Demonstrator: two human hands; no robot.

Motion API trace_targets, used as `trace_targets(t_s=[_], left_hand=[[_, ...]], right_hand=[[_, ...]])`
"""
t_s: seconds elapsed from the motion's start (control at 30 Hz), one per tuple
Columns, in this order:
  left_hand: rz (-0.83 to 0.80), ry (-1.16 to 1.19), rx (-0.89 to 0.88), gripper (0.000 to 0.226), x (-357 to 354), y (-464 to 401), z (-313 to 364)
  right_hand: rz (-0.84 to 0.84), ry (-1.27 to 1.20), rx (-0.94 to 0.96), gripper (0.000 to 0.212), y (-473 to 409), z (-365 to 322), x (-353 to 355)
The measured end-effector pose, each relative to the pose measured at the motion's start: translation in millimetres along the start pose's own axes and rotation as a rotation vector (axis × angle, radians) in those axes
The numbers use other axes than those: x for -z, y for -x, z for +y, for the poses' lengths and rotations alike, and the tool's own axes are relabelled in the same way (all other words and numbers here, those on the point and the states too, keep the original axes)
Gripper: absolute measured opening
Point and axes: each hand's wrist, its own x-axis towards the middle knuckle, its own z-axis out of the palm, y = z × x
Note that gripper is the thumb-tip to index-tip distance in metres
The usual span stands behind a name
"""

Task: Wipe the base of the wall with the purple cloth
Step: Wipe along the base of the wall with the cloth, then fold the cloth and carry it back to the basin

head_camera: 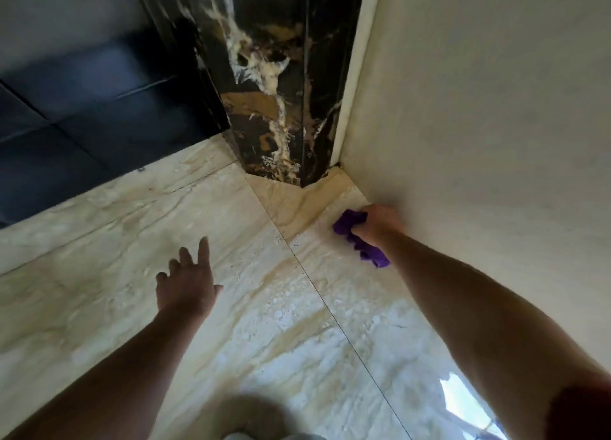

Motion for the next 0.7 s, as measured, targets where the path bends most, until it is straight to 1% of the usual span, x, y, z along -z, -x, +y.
trace_targets(t_s=[0.03, 0.1, 0.13, 0.2, 0.23, 0.27, 0.37, 0.4, 0.43, 0.5, 0.53, 0.57, 0.6, 0.67, 0.7], left_hand=[[0.027, -0.001, -0.029, 0.081, 24, 2, 12], [0.009, 0.049, -0.047, 0.043, 60, 2, 36], [0.004, 0.127, -0.057, 0.032, 83, 4, 56], [-0.003, 0.341, -0.052, 0.022, 116, 12, 95], [-0.009, 0.480, -0.049, 0.019, 130, 16, 113], [-0.051, 0.666, -0.046, 0.022, 144, 24, 131], [-0.313, 1.324, -0.021, 0.040, 189, 80, 175], [-0.379, 1.473, 0.023, 0.048, 208, 108, 183], [-0.417, 1.572, 0.060, 0.057, 223, 132, 188], [-0.551, 1.694, 0.096, 0.071, 254, 184, 192], [-0.632, 1.735, 0.071, 0.074, 263, 202, 188], [-0.709, 1.732, 0.017, 0.074, 286, 234, 187], [-0.749, 1.718, -0.038, 0.069, 291, 247, 183], [-0.718, 1.681, -0.122, 0.045, 324, 290, 179], [-0.690, 1.699, -0.124, 0.032, 331, 303, 178]], right_hand=[[0.031, -0.102, -0.029, 0.014, 15, 10, 17], [0.086, -0.286, -0.042, 0.025, 37, 22, 32], [0.116, -0.362, -0.020, 0.029, 49, 25, 50], [0.126, -0.447, 0.049, 0.034, 69, 28, 75], [0.145, -0.470, 0.089, 0.037, 78, 27, 87], [0.165, -0.464, 0.125, 0.041, 90, 26, 100], [0.187, -0.417, 0.197, 0.054, 144, 21, 142], [0.184, -0.387, 0.212, 0.056, 168, 21, 159], [0.175, -0.346, 0.222, 0.059, 190, 21, 174], [0.156, -0.261, 0.251, 0.061, 241, 22, 208], [0.136, -0.228, 0.258, 0.060, 256, 22, 218], [0.118, -0.216, 0.239, 0.060, 289, 30, 247], [0.096, -0.225, 0.235, 0.060, 302, 30, 253], [0.076, -0.241, 0.216, 0.062, 347, 38, 288], [0.072, -0.256, 0.214, 0.063, 364, 40, 298]])
